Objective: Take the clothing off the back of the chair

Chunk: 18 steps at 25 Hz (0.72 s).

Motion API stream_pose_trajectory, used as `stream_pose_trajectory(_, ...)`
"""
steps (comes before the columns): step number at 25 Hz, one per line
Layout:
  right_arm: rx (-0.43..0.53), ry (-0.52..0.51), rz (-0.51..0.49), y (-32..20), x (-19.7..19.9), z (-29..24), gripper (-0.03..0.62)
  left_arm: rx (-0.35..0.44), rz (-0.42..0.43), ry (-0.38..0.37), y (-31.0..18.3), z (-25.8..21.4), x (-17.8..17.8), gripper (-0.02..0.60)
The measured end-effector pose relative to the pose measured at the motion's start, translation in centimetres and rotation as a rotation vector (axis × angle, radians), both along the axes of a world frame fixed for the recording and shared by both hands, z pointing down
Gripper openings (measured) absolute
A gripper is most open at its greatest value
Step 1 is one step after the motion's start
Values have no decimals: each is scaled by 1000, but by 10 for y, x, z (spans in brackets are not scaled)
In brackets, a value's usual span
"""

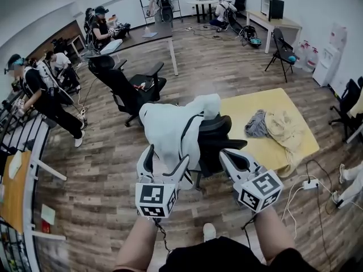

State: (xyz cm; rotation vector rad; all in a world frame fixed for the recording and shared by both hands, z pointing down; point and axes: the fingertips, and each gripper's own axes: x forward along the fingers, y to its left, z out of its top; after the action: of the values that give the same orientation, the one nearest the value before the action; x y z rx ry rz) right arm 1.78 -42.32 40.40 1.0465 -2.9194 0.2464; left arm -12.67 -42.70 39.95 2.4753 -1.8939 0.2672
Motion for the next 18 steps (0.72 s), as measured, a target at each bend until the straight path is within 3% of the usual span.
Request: stream_pose_trajectory(18,-43,8,-11,-39,13,14,14,-44,-72,-22,-74,14,-5,480)
